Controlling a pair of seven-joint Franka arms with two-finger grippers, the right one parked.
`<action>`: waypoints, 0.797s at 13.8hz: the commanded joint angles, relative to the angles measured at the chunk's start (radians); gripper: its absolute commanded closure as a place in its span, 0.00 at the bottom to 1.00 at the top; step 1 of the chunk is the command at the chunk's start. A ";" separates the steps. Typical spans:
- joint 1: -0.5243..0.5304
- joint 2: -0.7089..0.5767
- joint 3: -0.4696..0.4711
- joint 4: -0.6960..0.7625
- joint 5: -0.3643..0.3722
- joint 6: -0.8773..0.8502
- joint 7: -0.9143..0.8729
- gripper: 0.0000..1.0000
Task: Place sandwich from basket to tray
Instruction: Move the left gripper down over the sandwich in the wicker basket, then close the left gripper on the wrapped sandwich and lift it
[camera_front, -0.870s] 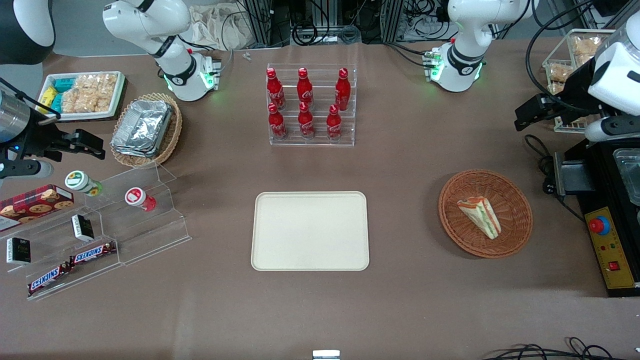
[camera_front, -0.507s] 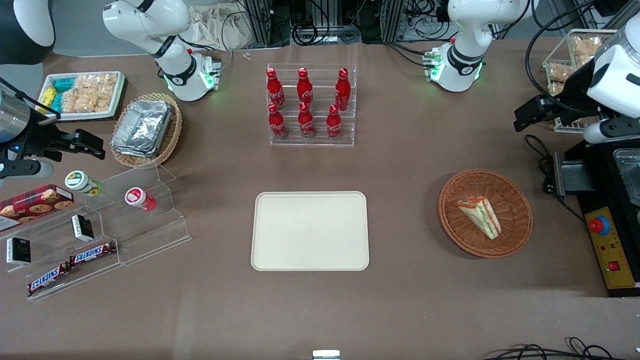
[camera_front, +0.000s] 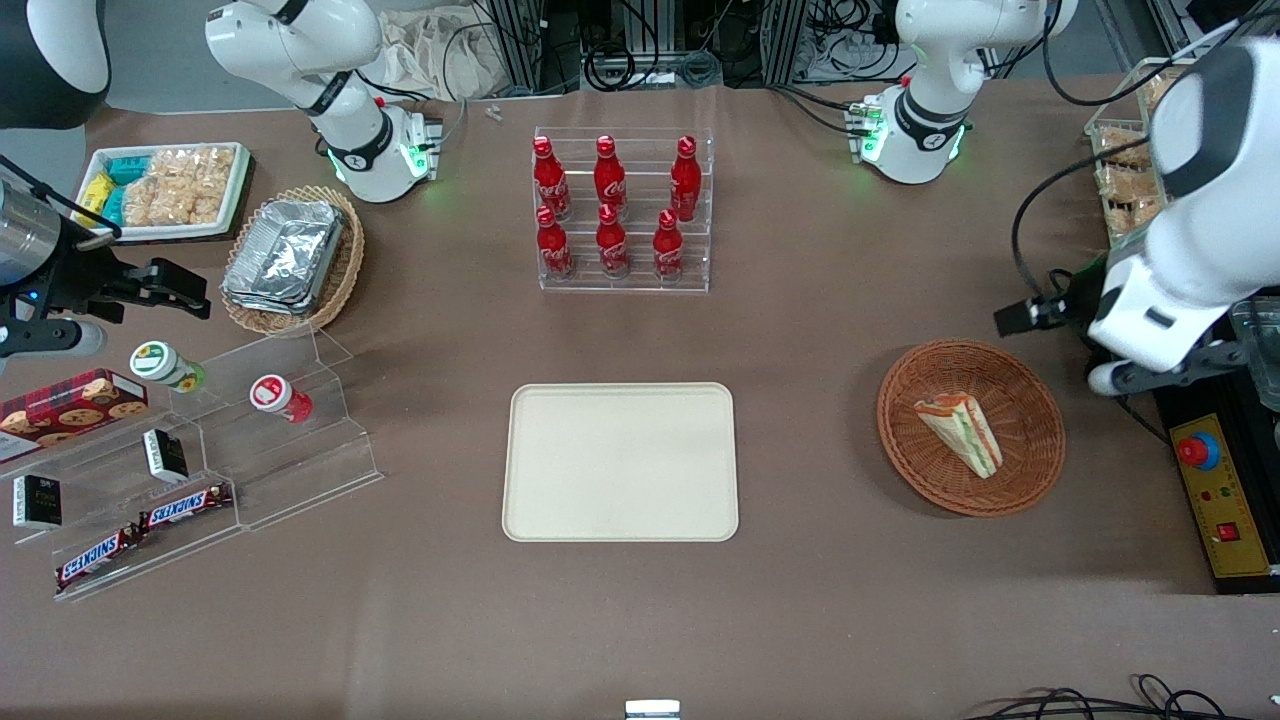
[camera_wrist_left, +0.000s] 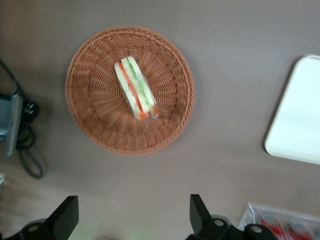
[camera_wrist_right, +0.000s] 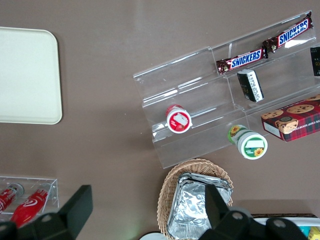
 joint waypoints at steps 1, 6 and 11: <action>0.005 -0.035 0.025 -0.228 0.013 0.239 -0.077 0.00; 0.005 0.115 0.026 -0.344 0.016 0.555 -0.372 0.00; 0.005 0.233 0.028 -0.342 0.028 0.673 -0.426 0.00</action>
